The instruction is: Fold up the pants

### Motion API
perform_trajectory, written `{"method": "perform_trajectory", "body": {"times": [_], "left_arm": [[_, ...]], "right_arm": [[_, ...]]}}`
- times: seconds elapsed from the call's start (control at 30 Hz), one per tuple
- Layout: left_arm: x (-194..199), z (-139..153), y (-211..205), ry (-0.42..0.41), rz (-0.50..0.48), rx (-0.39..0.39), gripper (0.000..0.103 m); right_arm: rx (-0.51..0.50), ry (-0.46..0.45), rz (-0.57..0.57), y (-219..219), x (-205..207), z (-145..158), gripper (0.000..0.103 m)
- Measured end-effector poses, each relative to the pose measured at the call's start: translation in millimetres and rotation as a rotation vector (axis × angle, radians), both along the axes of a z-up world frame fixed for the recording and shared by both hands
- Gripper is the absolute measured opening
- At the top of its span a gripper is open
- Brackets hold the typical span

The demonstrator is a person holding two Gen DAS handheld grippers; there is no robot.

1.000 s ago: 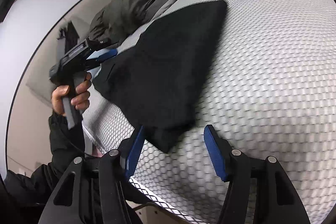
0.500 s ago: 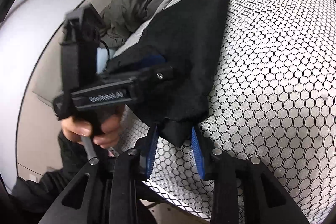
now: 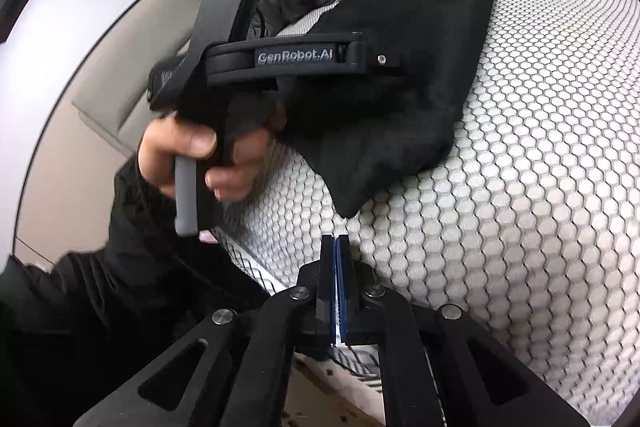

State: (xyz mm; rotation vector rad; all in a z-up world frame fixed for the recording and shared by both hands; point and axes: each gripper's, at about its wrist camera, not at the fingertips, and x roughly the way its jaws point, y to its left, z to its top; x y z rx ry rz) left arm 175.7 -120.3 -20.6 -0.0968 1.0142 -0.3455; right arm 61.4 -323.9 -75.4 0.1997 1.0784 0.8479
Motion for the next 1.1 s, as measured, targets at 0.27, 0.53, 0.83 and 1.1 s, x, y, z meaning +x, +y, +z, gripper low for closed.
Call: {"method": "perform_trajectory", "body": {"times": [0.27,0.53,0.83,1.1], "left_arm": [[14.3,-1.9,-0.5,-0.007,-0.025,-0.002,0.088],[7.7,3.7,20.1,-0.018,0.025,-0.023,0.088],[-57.4,-0.4,-19.4,-0.139,-0.126,0.128,0.089],[-63.7,-20.2,-34.5,-0.133,-0.146,0.225,0.095]], "right_arm": [[0.139,-0.005,-0.142,-30.8,13.0,19.1,0.055],[0.103,0.087,-0.1,-11.7,34.3,-11.7,0.008],[0.124,-0.058,-0.235,-52.9,31.5,23.7,0.064],[0.043,0.046,-0.216,-10.9,82.6,-2.5,0.064]]}}
